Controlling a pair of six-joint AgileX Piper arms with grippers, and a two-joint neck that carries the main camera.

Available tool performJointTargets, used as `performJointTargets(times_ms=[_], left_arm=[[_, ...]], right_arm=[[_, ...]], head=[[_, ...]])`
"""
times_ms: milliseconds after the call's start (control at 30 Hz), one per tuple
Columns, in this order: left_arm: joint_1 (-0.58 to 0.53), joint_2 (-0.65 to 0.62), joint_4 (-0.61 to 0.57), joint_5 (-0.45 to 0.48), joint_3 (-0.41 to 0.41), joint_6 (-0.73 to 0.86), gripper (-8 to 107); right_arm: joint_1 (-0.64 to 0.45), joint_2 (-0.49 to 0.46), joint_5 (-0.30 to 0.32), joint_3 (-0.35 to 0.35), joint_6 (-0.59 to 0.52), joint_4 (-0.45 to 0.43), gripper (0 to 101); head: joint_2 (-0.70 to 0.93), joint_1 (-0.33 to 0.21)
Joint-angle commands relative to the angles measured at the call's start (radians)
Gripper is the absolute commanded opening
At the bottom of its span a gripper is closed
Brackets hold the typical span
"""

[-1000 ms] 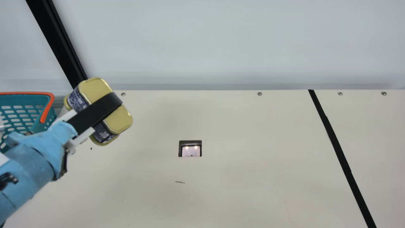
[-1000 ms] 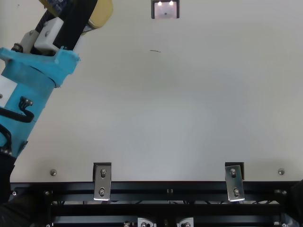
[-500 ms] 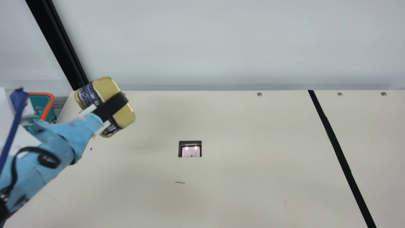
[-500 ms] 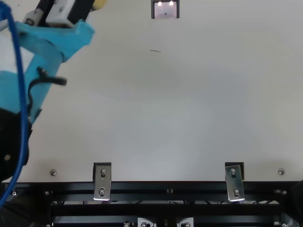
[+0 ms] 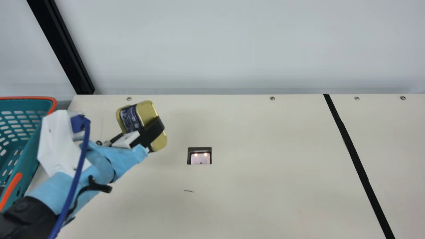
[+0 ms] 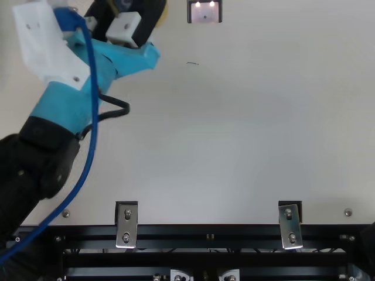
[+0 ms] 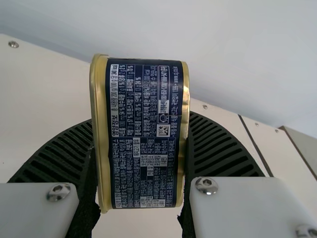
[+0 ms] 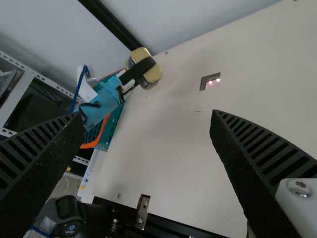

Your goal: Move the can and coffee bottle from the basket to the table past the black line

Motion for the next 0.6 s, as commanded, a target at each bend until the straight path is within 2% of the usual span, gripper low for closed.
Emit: performJointTargets(times_ms=[0, 167, 300, 567], left_arm=[[0.029, 0.064, 0.202, -0.079, 0.002, -0.137, 10], [0.115, 0.181, 0.419, -0.202, -0.011, -0.257, 10], [0.174, 0.255, 0.547, -0.28, -0.039, -0.305, 10], [0.216, 0.338, 0.674, -0.36, -0.095, -0.331, 10]], right_arm=[[0.0, 0.0, 0.0, 0.0, 0.0, 0.0, 101], [0.0, 0.0, 0.0, 0.0, 0.0, 0.0, 101], [0.0, 0.0, 0.0, 0.0, 0.0, 0.0, 101], [0.0, 0.0, 0.0, 0.0, 0.0, 0.0, 101]], head=[[-0.001, -0.002], [-0.001, -0.002], [-0.001, -0.002], [-0.001, -0.002]])
